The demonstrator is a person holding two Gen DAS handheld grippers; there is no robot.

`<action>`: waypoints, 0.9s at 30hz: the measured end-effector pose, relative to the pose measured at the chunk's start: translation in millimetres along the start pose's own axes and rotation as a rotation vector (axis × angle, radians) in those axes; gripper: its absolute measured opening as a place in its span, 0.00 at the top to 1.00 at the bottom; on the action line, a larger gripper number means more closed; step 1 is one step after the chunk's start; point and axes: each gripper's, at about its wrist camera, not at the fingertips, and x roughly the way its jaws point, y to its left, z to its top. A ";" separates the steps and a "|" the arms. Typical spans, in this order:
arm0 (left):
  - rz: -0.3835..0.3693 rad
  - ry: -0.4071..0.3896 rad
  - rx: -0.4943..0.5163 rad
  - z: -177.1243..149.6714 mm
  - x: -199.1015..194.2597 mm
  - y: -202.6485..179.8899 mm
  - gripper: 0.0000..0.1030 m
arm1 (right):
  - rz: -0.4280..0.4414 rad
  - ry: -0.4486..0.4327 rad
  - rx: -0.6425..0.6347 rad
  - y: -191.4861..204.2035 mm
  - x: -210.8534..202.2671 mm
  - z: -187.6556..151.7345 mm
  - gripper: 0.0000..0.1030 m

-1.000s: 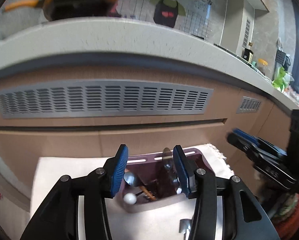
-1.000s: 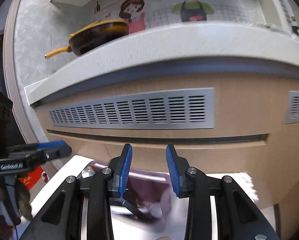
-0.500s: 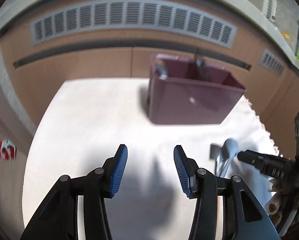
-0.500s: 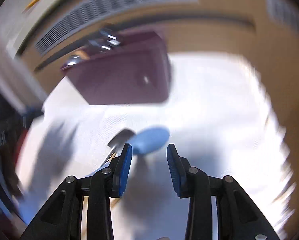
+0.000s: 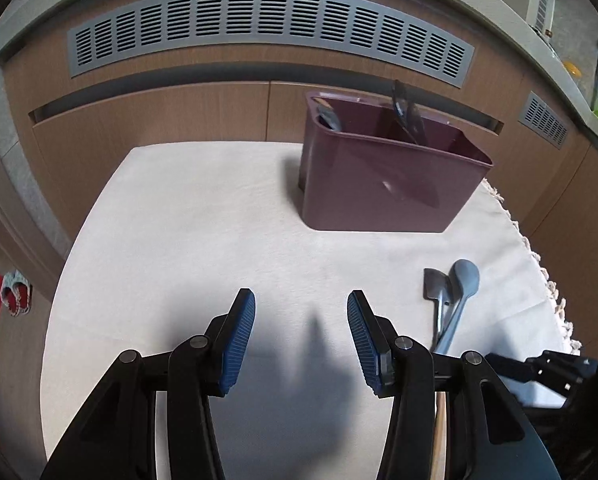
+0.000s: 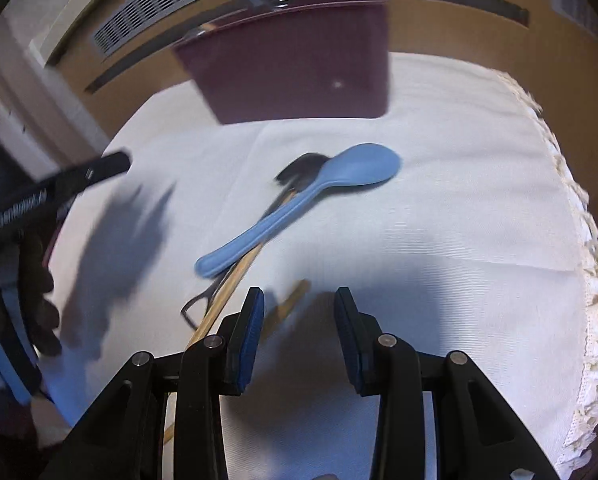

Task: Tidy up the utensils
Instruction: 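Grasp the blue plastic spoon with the left gripper while the right reaches the metal spatula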

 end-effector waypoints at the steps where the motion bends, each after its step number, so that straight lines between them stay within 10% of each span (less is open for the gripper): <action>1: -0.001 0.000 0.004 0.8 -0.4 -1.5 0.52 | -0.023 -0.001 -0.034 6.8 0.8 -1.4 0.66; 12: -0.013 0.048 0.030 -6.7 -0.1 -11.0 0.52 | -0.060 -0.012 -0.236 9.0 -13.4 -17.0 0.86; 17: -0.081 0.128 0.047 -19.4 7.8 -23.7 0.52 | -0.214 -0.034 -0.219 -30.1 -14.6 -4.9 0.92; 27: -0.277 0.178 0.181 -7.4 28.1 -93.6 0.52 | -0.118 -0.053 -0.115 -69.1 -26.6 -3.9 0.87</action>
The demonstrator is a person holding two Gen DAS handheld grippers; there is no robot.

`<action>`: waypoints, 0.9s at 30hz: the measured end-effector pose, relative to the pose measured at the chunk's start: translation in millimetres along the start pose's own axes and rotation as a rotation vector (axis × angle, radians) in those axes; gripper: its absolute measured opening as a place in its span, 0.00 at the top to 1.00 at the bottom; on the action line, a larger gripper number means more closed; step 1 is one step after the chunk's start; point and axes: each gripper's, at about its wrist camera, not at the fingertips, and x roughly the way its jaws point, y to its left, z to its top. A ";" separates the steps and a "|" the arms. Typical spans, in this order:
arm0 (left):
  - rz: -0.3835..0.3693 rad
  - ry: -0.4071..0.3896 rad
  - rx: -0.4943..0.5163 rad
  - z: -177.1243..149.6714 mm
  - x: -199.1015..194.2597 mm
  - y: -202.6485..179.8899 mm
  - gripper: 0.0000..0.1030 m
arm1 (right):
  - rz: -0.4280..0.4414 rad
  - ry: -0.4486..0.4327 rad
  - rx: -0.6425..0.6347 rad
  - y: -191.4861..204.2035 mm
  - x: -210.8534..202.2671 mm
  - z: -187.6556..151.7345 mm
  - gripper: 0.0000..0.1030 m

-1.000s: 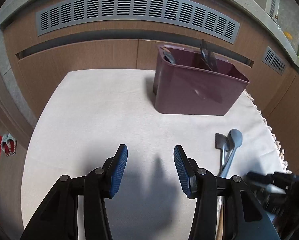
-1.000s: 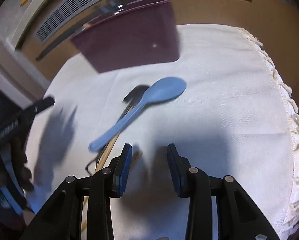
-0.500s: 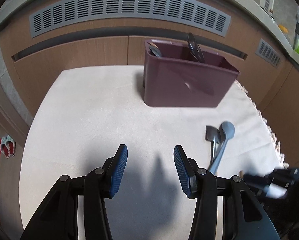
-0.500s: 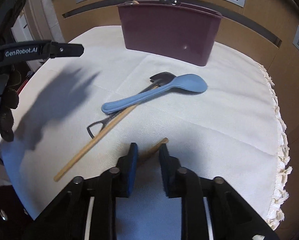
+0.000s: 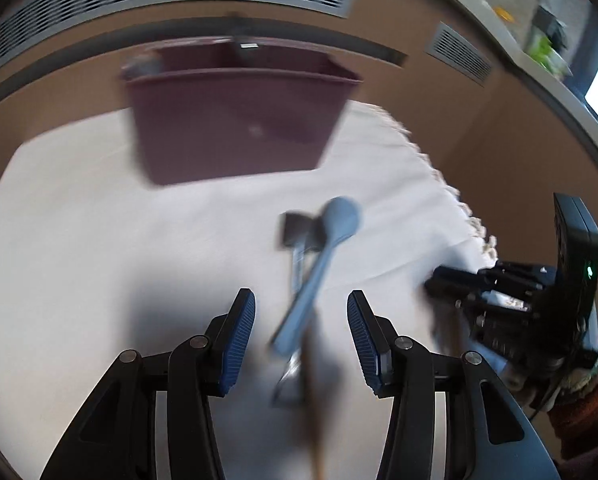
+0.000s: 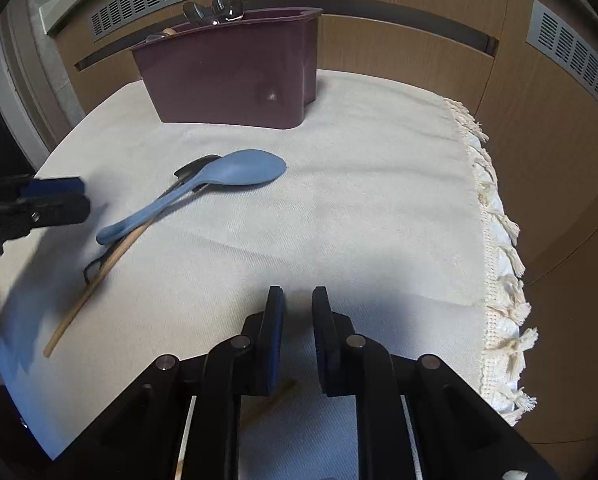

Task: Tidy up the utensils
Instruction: 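Grasp the blue plastic spoon with the left gripper while the right reaches the metal spatula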

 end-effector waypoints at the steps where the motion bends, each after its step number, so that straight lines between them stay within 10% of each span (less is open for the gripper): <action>1: 0.001 0.010 0.030 6.6 7.3 -7.8 0.52 | 0.003 -0.002 0.008 -2.8 -2.0 -2.7 0.87; 12: 0.094 0.141 0.257 58.9 89.6 -53.4 0.52 | 0.021 -0.018 0.087 -34.1 -18.7 -36.1 0.84; 17: 0.109 0.145 0.251 67.3 100.2 -49.7 0.53 | 0.037 -0.022 0.061 -26.2 -21.1 -38.9 0.66; 27: 0.033 -0.026 0.066 55.7 23.9 -5.8 0.65 | 0.004 -0.017 0.118 -17.3 -20.4 -38.0 0.52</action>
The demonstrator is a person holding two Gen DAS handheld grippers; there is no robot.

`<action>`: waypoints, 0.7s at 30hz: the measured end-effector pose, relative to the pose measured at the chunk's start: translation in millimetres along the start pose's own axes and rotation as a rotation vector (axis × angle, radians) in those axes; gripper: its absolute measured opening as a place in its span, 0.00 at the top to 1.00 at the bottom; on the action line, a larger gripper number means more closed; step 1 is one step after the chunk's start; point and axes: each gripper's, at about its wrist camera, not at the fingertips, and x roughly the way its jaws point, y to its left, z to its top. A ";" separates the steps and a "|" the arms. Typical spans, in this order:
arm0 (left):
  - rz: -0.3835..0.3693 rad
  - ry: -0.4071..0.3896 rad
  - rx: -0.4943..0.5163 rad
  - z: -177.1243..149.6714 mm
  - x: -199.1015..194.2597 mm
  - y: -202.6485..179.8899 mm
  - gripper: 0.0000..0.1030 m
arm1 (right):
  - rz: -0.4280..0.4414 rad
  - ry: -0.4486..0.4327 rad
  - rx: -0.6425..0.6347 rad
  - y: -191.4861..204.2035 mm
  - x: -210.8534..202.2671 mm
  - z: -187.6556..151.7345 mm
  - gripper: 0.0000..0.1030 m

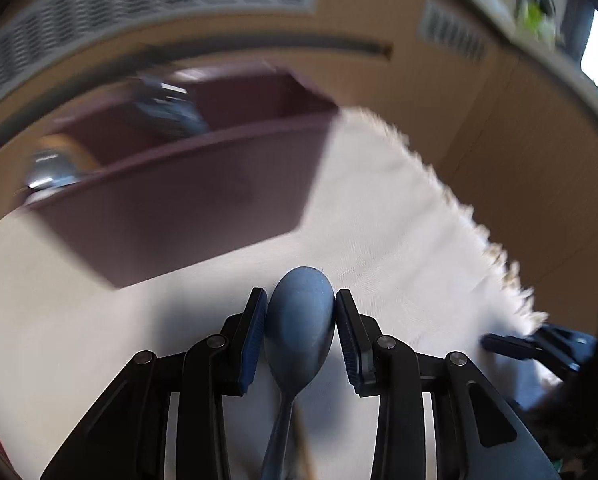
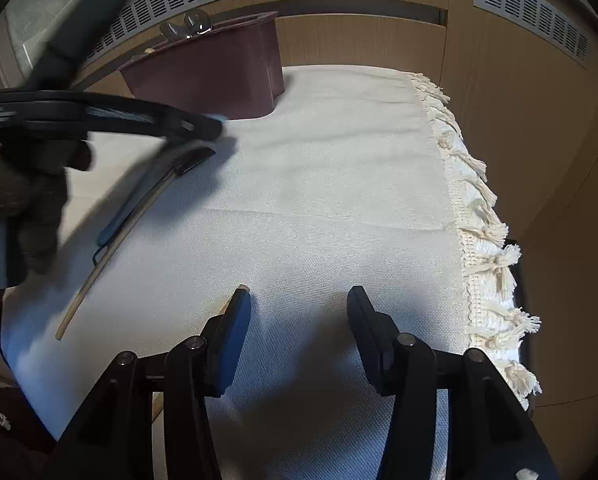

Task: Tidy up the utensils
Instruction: 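Grasp the blue plastic spoon with the left gripper while the right reaches the metal spatula, then lift the blue spoon with the left gripper while the right grasps the metal spatula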

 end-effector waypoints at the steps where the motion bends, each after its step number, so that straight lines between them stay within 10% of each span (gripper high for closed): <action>1: 0.003 -0.027 -0.027 -3.8 -13.5 8.6 0.65 | -0.011 0.010 -0.014 2.4 0.9 1.7 0.53; 5: 0.046 -0.129 -0.149 -24.1 -68.4 50.5 0.65 | 0.016 0.016 -0.013 11.5 1.1 16.7 0.74; 11: 0.115 -0.207 -0.221 -52.6 -107.1 84.1 0.65 | 0.086 -0.058 -0.003 60.0 6.6 58.4 0.73; 21: 0.159 -0.277 -0.248 -76.0 -130.6 103.0 0.67 | 0.082 0.091 0.358 76.4 76.8 105.0 0.71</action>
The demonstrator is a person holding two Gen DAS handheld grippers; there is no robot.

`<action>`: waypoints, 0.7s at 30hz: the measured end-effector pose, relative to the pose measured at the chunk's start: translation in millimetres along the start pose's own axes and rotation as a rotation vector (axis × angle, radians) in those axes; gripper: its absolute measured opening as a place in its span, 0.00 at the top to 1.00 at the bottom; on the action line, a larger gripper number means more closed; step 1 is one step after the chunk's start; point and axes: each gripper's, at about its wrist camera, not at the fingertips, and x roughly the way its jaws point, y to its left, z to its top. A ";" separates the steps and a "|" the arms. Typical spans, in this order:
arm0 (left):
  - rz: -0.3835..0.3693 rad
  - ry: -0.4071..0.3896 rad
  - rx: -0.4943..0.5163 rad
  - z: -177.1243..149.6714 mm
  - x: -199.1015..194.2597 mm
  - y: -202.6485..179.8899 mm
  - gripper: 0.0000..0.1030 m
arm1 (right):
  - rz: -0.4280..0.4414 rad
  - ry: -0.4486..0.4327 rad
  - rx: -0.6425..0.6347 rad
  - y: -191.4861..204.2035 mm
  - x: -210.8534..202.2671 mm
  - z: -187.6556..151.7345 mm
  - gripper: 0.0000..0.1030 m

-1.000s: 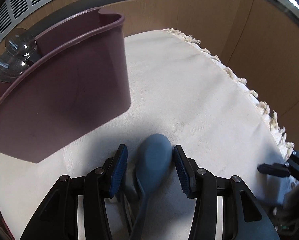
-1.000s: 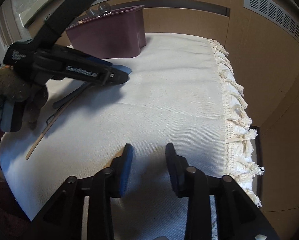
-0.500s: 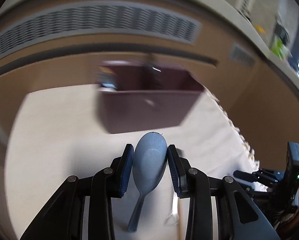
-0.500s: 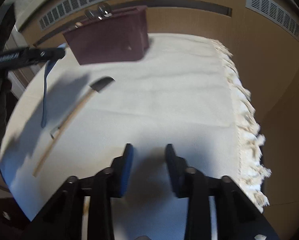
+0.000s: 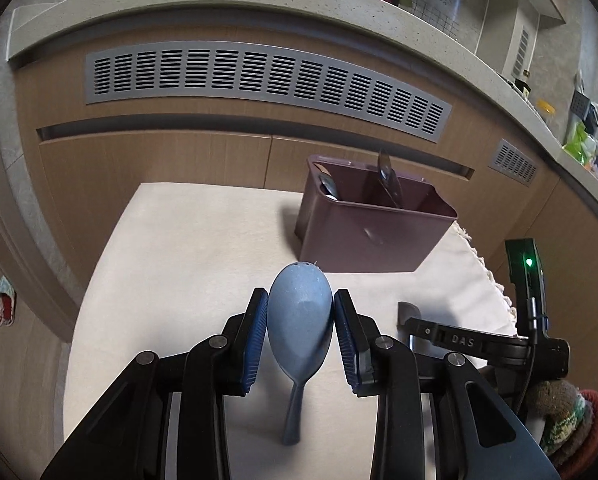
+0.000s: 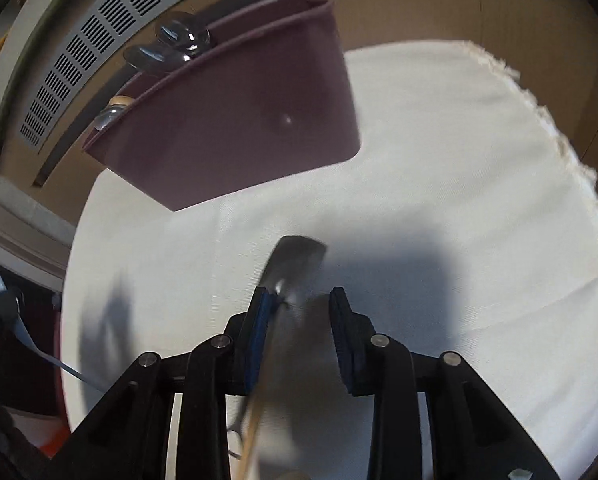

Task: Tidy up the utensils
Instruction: 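Lift the blue spoon with the left gripper while the right grasps the metal spatula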

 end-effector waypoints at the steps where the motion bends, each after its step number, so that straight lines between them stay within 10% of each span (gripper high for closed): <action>1: -0.004 0.000 -0.003 -0.2 0.5 1.3 0.67 | -0.010 -0.008 -0.003 5.8 2.1 0.7 0.71; 12: -0.005 0.009 -0.017 1.3 2.6 3.3 0.67 | -0.296 -0.104 -0.250 67.0 32.4 8.3 0.68; 21: -0.019 0.027 0.011 2.3 0.0 -12.5 0.67 | -0.191 -0.211 -0.447 53.6 -18.2 -3.6 0.72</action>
